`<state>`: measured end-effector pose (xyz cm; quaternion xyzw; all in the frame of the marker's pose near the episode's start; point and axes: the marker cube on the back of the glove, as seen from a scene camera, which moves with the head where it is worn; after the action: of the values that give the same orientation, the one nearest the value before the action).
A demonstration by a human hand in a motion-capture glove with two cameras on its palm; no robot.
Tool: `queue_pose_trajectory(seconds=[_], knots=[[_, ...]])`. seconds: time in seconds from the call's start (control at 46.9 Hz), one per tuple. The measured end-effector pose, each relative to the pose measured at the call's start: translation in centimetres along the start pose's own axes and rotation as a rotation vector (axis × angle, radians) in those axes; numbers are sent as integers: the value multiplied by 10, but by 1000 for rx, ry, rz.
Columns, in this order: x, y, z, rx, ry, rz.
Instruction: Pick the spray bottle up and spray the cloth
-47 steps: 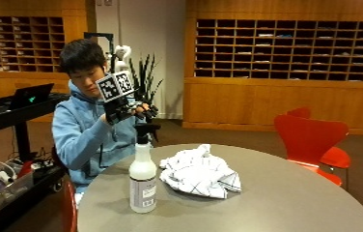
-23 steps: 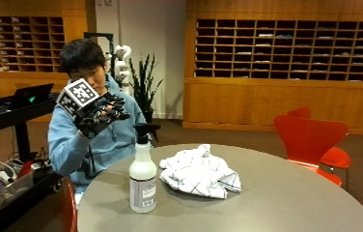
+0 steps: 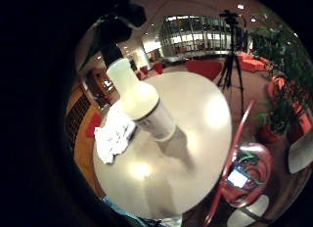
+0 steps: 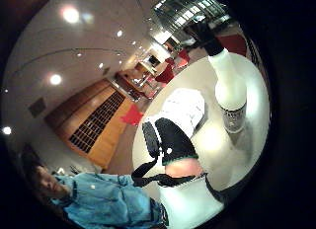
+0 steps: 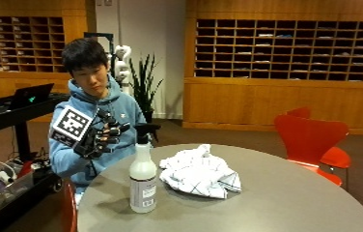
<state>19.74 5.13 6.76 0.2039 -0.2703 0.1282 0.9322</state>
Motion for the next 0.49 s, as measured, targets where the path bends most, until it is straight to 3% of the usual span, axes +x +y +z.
queue_pose_trajectory(seconds=[0.491], knots=[[35,-66,57,-72,-312,220]])
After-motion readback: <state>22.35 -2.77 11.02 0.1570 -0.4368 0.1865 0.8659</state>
